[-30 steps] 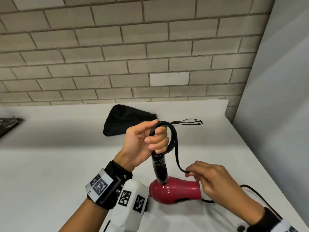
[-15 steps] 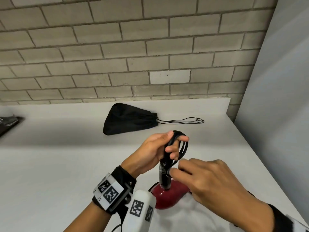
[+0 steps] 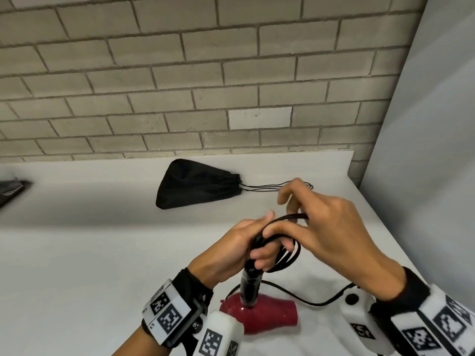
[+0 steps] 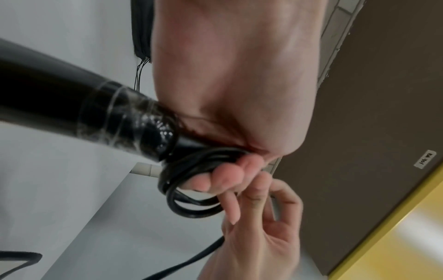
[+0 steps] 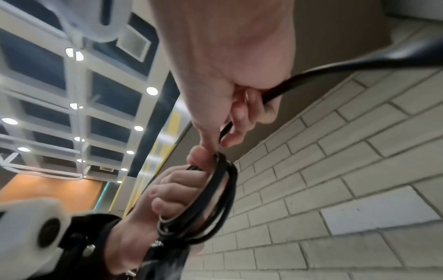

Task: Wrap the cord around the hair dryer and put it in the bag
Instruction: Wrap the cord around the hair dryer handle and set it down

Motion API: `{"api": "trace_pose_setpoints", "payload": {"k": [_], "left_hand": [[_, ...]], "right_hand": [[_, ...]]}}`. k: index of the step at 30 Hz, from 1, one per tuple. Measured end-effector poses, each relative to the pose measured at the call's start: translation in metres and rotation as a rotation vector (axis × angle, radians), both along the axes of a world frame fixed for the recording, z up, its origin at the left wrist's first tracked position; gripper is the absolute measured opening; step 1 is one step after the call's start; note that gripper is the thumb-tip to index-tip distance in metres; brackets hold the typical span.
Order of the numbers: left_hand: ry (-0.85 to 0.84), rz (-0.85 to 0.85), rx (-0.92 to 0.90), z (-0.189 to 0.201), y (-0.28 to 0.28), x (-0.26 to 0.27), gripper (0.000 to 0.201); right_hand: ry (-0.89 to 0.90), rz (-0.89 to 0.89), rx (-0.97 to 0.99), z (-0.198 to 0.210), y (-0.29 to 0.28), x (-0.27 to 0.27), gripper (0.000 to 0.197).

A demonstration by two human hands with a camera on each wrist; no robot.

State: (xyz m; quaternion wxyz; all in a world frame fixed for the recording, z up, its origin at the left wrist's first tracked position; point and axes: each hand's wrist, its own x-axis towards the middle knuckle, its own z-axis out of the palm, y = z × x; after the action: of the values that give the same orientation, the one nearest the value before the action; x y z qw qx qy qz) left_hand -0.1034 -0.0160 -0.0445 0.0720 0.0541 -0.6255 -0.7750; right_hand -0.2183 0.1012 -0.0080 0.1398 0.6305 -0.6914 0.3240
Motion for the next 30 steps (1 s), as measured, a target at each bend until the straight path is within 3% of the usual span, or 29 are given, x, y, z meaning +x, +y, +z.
{"api": "trace_pose_setpoints", "payload": {"k": [2, 9, 13, 17, 21, 26, 30], "left_hand": [[-0.029, 0.019, -0.033, 0.001, 0.000, -0.002, 0.060], [-0.018, -0.009, -0.034, 0.004, 0.004, 0.001, 0.050], [0.000, 0.014, 0.032, 0.008, 0.001, -0.001, 0.051], [-0.006, 0.023, 0.095, 0.009, 0.001, -0.005, 0.051], [0.011, -0.003, 0.108, 0.013, -0.002, -0.010, 0.048], [0.024, 0.068, 0.156, 0.020, -0.014, -0.013, 0.047], [0.059, 0.129, 0.239, 0.028, -0.033, -0.008, 0.047]], "right_hand": [[-0.112, 0.043, 0.023, -0.005, -0.005, -0.011, 0.033], [-0.489, 0.326, 0.324, -0.023, -0.005, -0.029, 0.053], [-0.618, 0.351, 0.221, -0.030, -0.004, -0.025, 0.041], [-0.673, 0.390, 0.134, -0.029, -0.010, -0.020, 0.026], [-0.757, 0.413, 0.053, -0.031, -0.013, -0.022, 0.058], [-0.675, 0.259, 0.087, -0.028, -0.001, -0.036, 0.034], [-0.613, 0.158, 0.024, -0.034, 0.022, -0.054, 0.030]]}}
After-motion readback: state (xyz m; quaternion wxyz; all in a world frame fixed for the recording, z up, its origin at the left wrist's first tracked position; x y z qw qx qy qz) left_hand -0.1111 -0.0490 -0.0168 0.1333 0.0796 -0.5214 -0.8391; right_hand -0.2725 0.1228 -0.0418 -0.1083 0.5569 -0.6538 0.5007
